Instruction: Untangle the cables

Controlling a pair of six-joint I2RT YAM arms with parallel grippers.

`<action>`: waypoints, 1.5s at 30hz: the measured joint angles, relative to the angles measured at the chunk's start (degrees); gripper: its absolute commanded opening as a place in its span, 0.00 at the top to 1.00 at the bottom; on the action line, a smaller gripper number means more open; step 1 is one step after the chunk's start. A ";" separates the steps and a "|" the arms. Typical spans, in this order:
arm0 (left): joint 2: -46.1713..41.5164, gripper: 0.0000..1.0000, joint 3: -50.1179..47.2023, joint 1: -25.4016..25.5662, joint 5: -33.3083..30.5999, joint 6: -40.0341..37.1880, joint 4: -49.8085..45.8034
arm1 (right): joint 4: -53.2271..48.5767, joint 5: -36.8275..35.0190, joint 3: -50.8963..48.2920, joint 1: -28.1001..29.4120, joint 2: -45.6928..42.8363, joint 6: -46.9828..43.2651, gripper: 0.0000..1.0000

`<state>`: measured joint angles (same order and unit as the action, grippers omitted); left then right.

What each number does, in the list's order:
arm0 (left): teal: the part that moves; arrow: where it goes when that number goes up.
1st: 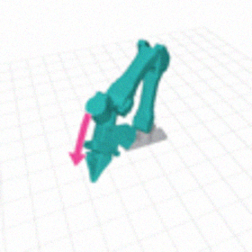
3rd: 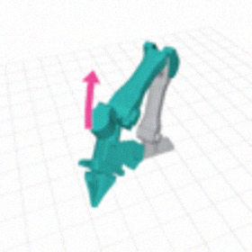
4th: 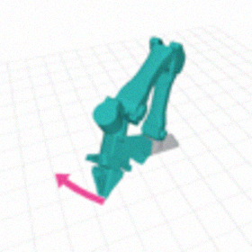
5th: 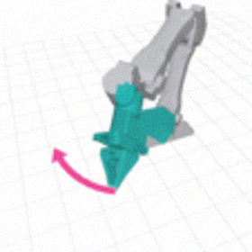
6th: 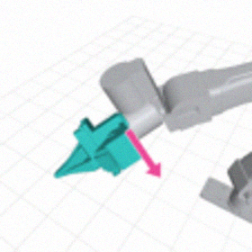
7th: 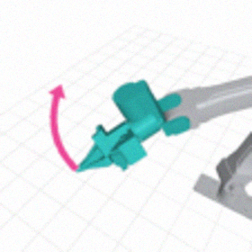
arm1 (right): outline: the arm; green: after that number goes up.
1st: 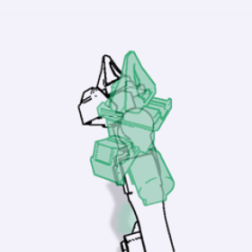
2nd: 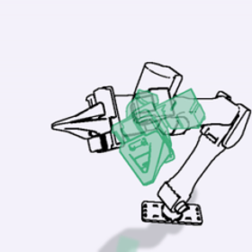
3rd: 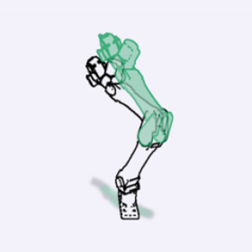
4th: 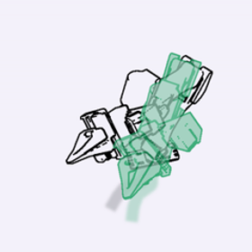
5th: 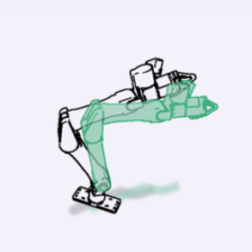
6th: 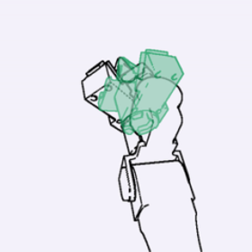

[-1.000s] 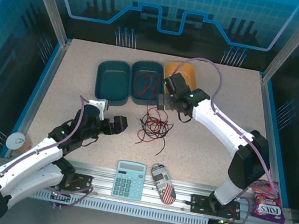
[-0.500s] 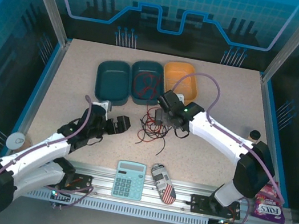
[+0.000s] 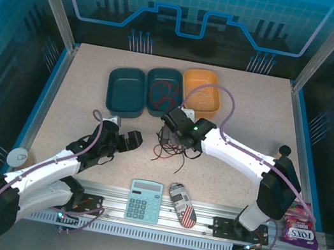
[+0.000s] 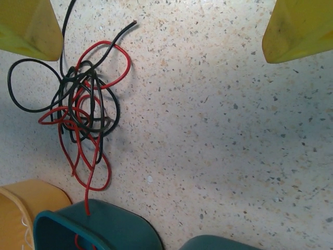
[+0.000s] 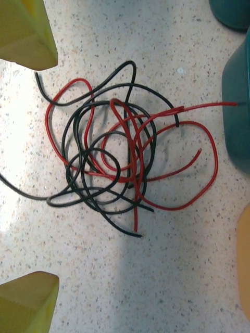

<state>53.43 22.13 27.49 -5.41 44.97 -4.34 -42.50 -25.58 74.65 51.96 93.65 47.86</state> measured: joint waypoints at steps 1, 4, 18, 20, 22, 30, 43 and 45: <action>0.07 0.01 -0.15 -0.02 -0.20 0.11 0.26 | 0.55 0.63 0.02 0.09 0.44 0.22 0.00; 0.59 0.01 -0.55 -0.02 -0.42 0.17 0.52 | 2.56 2.93 0.02 0.22 1.92 0.83 0.02; 2.08 0.01 -0.76 -0.02 -0.39 0.13 1.25 | 14.91 11.13 0.04 -0.52 8.92 6.62 0.40; 2.08 0.01 -0.76 0.00 -0.39 0.07 1.22 | 17.18 11.91 -0.61 -1.25 8.92 7.67 0.40; 2.08 0.01 -0.76 0.00 -0.39 -0.07 1.20 | 19.15 12.63 -1.68 -2.19 8.92 8.81 0.39; 1.97 0.01 -0.76 -0.02 -0.39 -0.15 1.18 | 22.93 13.07 -5.27 -4.15 8.92 12.85 0.43; 1.97 0.01 -0.76 -0.02 -0.37 -1.44 1.16 | 28.09 14.73 -6.86 -7.76 10.01 15.43 0.49; 1.88 0.01 -0.76 -0.09 -0.35 -1.60 1.09 | 28.89 15.32 -6.86 -8.17 10.95 15.82 0.59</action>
<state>55.31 21.37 27.40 -5.76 43.38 -3.25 -13.61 -10.26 67.79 43.79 104.60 63.68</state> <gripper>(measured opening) 0.992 0.472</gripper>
